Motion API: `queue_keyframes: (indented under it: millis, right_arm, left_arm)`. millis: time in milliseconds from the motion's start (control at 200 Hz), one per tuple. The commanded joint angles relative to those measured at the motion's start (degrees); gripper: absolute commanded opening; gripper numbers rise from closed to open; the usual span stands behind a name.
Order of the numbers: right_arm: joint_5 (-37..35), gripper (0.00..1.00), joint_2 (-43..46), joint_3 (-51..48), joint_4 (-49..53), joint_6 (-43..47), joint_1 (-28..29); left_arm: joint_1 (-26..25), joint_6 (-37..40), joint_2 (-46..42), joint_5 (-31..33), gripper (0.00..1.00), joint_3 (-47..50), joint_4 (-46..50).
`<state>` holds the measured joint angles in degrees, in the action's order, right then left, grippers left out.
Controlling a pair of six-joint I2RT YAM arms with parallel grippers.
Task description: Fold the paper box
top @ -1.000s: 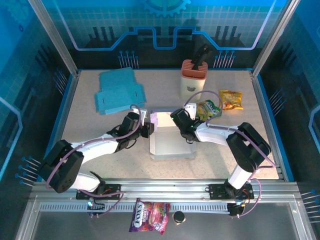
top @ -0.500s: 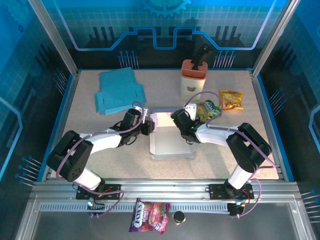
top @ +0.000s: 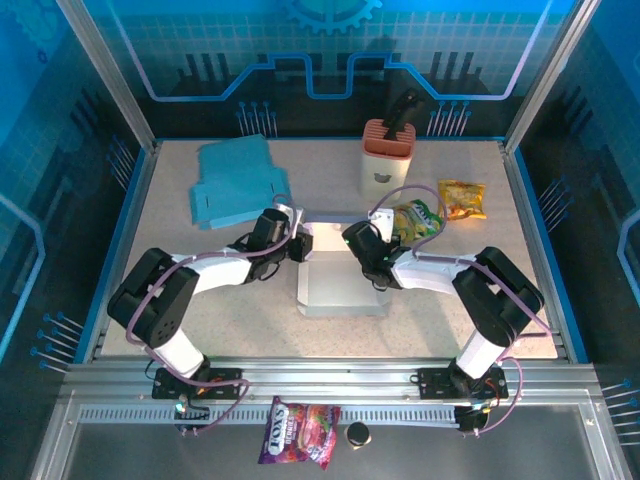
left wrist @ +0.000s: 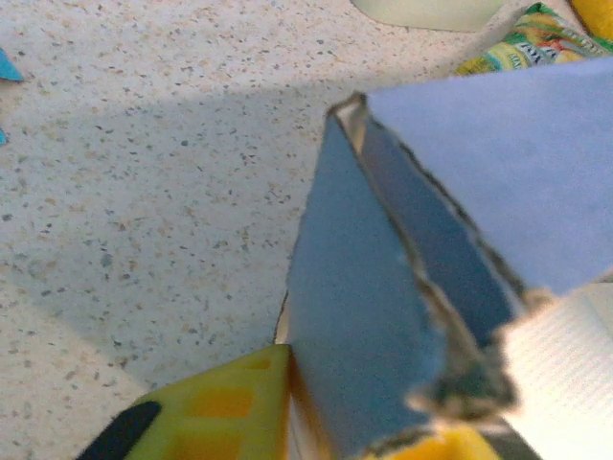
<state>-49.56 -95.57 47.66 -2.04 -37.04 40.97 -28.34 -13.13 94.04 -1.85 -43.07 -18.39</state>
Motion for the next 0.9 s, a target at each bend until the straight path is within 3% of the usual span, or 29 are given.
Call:
queue_keyframes:
  millis: [0,235,440,575,710,895]
  right_arm:
    - [2.7,0.00,-1.7,-1.8,2.6,0.5,0.8]
    - [2.5,0.00,-1.9,-1.5,2.7,0.3,0.9]
    - [2.6,0.00,-2.0,-1.5,2.7,0.1,0.8]
    - [2.5,0.00,-2.4,-0.8,3.9,-0.4,0.7]
    - [2.8,0.00,-2.8,0.2,5.7,-1.2,0.3]
    - [4.0,0.00,-3.1,0.9,6.3,-1.7,-0.3]
  left_arm:
    - [-1.6,1.2,1.6,0.9,0.12,-2.4,-0.9]
    - [-5.8,1.2,5.7,10.4,0.15,-6.3,3.0]
    - [-6.9,1.4,8.2,14.8,0.09,-8.7,4.1]
    - [-8.1,1.2,10.0,20.9,0.00,-11.8,9.0]
    - [-10.5,0.3,11.6,32.8,0.00,-15.1,16.8]
    - [-12.5,-1.2,16.1,42.2,0.00,-21.1,28.2]
